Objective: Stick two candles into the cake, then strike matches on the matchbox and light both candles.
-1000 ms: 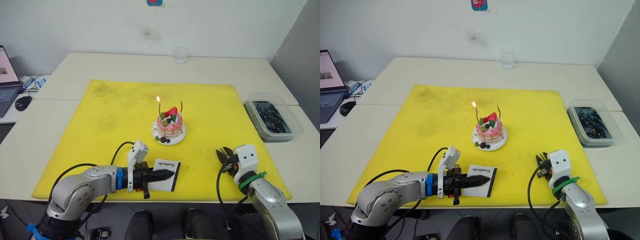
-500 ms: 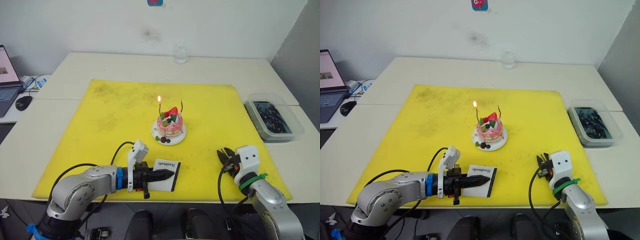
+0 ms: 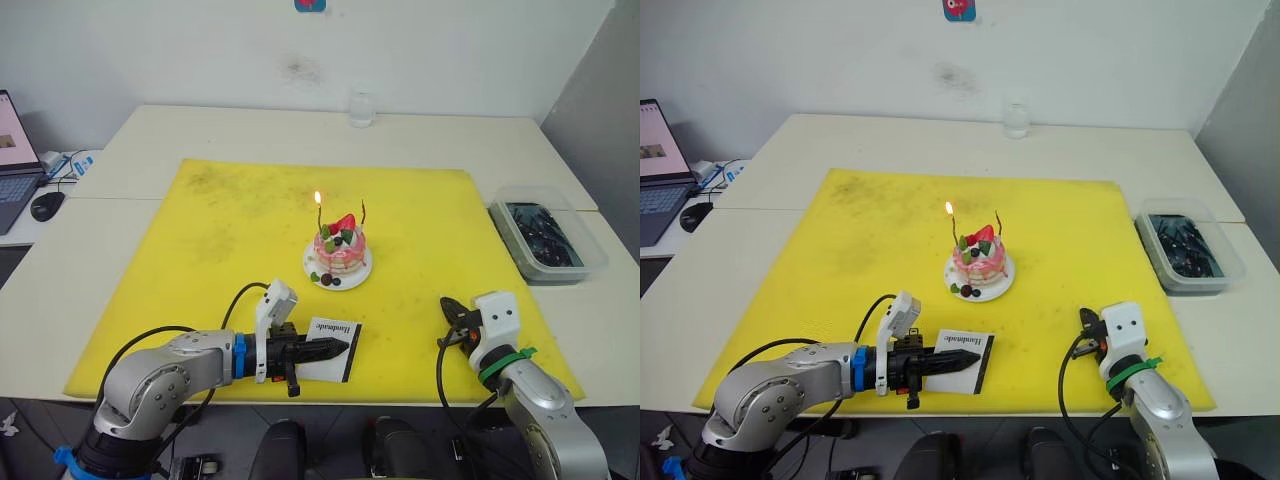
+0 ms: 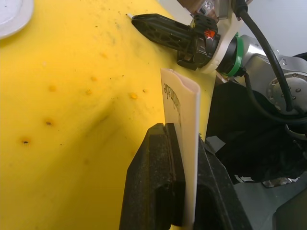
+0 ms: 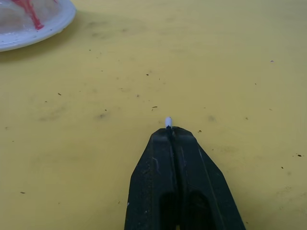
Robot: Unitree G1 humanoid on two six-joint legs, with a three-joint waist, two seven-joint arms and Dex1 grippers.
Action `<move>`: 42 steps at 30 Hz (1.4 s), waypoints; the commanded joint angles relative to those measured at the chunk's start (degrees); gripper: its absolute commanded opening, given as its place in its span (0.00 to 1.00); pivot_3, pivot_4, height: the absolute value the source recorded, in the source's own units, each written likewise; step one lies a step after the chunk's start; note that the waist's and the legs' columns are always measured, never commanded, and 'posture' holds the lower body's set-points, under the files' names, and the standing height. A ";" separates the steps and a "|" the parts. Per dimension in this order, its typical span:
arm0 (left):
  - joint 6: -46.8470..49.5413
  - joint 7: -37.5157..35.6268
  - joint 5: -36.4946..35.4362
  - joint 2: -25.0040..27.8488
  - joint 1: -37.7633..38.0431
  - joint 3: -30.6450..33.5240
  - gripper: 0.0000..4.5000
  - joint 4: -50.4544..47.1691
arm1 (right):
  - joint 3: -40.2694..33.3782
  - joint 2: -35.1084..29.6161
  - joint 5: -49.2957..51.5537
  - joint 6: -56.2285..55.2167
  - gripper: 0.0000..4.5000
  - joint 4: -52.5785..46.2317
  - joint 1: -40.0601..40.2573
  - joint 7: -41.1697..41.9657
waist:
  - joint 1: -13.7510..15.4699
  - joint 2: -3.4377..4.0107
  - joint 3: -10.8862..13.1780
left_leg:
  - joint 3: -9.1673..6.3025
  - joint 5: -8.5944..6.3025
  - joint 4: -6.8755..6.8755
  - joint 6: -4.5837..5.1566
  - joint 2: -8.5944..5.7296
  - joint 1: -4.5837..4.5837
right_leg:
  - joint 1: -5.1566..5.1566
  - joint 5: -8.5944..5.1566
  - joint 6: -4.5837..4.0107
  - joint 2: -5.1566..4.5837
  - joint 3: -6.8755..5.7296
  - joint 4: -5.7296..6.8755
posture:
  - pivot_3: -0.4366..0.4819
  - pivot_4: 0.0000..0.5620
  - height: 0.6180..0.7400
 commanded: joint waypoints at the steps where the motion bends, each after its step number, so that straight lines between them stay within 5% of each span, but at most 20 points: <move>1: 1.50 1.27 -3.62 -1.00 -1.89 2.03 0.00 -0.91 | -1.93 -2.36 1.33 0.88 0.00 -5.04 -0.86 1.62 | -0.01 0.01 0.01 | 0.01 0.00 0.00 0.00 0.00 0.00 | 0.00 0.00 0.01 0.00 0.01 0.00 | 0.48 0.27 1.00; 11: 4.81 6.82 -8.84 -5.33 -11.87 4.08 0.00 2.78 | -2.02 -18.25 8.41 9.56 0.00 -19.95 -11.31 13.40 | -0.04 0.01 0.01 | -0.02 0.00 0.01 0.00 -0.02 0.00 | 0.00 0.06 0.11 0.13 0.00 0.02 | 0.48 0.27 1.00; 17: 4.76 7.99 -8.47 -6.83 -14.05 3.47 0.00 4.76 | 4.01 -25.19 10.28 12.52 0.00 -24.36 -16.41 18.52 | -0.05 -0.02 0.02 | -0.05 0.00 -0.01 0.00 -0.06 -0.03 | 0.00 0.05 0.12 0.23 -0.04 -0.02 | 0.48 0.27 1.00; 42: 6.91 8.59 -10.40 -7.04 -12.79 4.19 0.00 4.87 | 14.14 -24.31 4.36 13.06 0.00 -20.34 -21.42 16.62 | -0.09 -0.02 0.02 | -0.04 0.01 0.03 0.00 -0.03 -0.03 | 0.00 0.07 0.15 0.21 -0.01 0.01 | 0.48 0.27 1.00</move>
